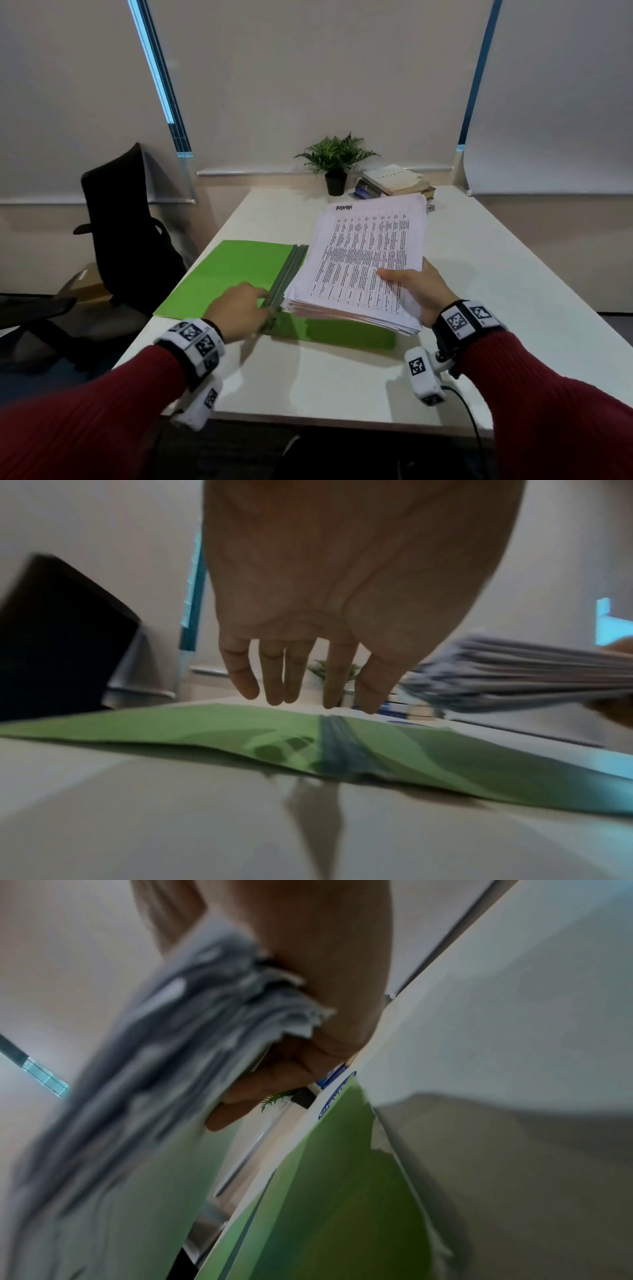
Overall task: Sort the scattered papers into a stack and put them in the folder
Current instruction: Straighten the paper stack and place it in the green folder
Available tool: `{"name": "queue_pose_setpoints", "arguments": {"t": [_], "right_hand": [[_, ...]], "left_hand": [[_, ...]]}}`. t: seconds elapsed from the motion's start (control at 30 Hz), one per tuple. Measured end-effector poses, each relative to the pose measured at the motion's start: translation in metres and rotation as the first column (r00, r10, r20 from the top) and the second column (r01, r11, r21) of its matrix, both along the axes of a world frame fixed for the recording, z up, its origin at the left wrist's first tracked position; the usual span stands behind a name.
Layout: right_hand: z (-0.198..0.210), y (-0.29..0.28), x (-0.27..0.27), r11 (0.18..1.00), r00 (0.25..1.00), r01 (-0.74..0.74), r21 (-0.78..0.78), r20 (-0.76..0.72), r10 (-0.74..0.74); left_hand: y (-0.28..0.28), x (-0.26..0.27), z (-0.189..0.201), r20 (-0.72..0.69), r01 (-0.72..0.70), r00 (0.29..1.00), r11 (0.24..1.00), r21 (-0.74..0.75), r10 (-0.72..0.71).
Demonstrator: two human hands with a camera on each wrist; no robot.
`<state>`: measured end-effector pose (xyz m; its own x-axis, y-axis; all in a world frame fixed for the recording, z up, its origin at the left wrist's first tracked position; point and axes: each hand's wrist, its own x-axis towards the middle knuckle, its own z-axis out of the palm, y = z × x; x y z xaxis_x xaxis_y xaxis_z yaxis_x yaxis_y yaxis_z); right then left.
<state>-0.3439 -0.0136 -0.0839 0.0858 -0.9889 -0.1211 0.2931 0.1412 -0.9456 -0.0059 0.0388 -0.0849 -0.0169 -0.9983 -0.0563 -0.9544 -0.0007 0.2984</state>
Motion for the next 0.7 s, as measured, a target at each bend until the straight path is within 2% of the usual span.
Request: {"name": "queue_pose_setpoints", "arguments": {"t": [0.1, 0.17, 0.23, 0.3, 0.4, 0.53, 0.6, 0.7], "right_hand": [[-0.011, -0.018, 0.01, 0.999, 0.999, -0.031, 0.03, -0.036, 0.032], [-0.016, -0.027, 0.018, 0.996, 0.996, -0.056, 0.075, -0.064, 0.061], [-0.022, -0.037, 0.026, 0.987, 0.986, -0.092, 0.131, -0.126, 0.109], [-0.032, -0.047, 0.031, 0.976, 0.957, -0.098, 0.196, -0.252, 0.147], [-0.044, -0.056, 0.035, 0.959, 0.91, -0.089, 0.267, -0.37, 0.187], [-0.055, -0.061, 0.037, 0.959, 0.896, -0.01, 0.283, -0.424, 0.134], [-0.062, -0.066, 0.037, 0.966, 0.893, 0.003, 0.258, -0.435, 0.114], [-0.063, -0.067, 0.038, 0.965, 0.886, -0.012, 0.261, -0.445, 0.132]], "left_hand": [[-0.022, 0.055, 0.006, 0.108, -0.251, 0.963, 0.968, 0.02, 0.247], [-0.033, 0.088, 0.006, 0.237, -0.38, 0.906, 0.921, 0.088, 0.351], [-0.042, 0.118, 0.002, 0.282, -0.49, 0.853, 0.861, 0.138, 0.439], [-0.046, 0.135, -0.003, 0.245, -0.537, 0.837, 0.82, 0.199, 0.489], [-0.052, 0.147, -0.012, 0.146, -0.55, 0.835, 0.799, 0.244, 0.531], [-0.061, 0.158, -0.016, 0.094, -0.6, 0.799, 0.78, 0.177, 0.594], [-0.064, 0.158, -0.007, 0.038, -0.616, 0.788, 0.783, 0.091, 0.615], [-0.064, 0.15, 0.021, -0.192, -0.623, 0.776, 0.778, -0.082, 0.601]]}}
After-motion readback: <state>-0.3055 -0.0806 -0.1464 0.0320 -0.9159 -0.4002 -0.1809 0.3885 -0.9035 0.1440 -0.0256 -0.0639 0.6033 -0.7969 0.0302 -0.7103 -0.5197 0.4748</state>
